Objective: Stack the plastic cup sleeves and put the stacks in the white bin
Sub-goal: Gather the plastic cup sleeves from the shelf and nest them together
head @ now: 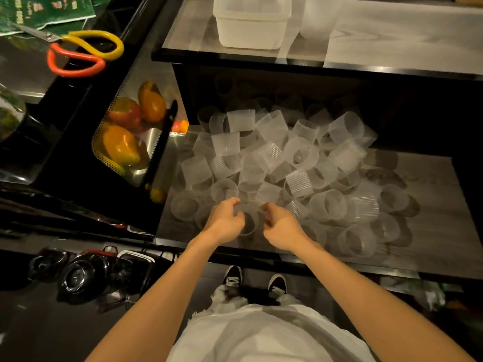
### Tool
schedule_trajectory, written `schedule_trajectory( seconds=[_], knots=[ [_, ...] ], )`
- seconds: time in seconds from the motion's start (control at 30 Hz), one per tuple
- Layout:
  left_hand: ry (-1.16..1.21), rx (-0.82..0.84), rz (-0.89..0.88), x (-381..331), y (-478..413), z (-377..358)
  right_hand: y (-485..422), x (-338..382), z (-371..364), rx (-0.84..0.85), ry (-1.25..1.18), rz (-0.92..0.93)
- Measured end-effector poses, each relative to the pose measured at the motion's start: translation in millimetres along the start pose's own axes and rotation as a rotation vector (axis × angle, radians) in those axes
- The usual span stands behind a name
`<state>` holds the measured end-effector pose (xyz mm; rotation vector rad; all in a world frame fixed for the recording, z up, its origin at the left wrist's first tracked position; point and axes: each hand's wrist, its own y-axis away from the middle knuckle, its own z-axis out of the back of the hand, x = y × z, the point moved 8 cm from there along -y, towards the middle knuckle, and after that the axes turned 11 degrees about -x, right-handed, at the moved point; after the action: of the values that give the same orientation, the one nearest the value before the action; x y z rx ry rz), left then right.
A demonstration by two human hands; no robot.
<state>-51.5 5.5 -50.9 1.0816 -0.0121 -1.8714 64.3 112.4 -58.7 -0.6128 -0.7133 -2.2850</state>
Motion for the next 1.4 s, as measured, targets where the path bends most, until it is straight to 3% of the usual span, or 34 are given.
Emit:
schedule_trajectory(
  seconds=[0.17, 0.37, 0.47, 0.6, 0.77, 1.03, 1.17, 1.4],
  knots=[
    [-0.034, -0.036, -0.015, -14, -12, -6, -4, 4, 29, -0.217, 0.13, 0.13],
    [-0.415, 0.076, -0.137, -35, -15, -24, -24, -1, 28, -0.069, 0.354, 0.093],
    [-0.486, 0.157, -0.123, -35, -17, -37, -29, -2, 28, -0.044, 0.308, 0.073],
    [-0.425, 0.162, -0.11, -35, -19, -40, -32, -5, 31, -0.057, 0.179, 0.019],
    [-0.229, 0.012, -0.127, -41, -25, -24, -32, -4, 36, -0.08, -0.078, -0.002],
    [0.076, -0.199, -0.16, -69, -28, 20, -31, 22, 60, -0.213, -0.217, 0.063],
    [0.176, -0.251, -0.128, -51, -23, 43, -24, 30, 52, -0.123, -0.249, 0.04],
    [0.154, -0.128, 0.031, 8, -12, 25, -15, 23, 5, 0.044, -0.179, 0.035]
  ],
)
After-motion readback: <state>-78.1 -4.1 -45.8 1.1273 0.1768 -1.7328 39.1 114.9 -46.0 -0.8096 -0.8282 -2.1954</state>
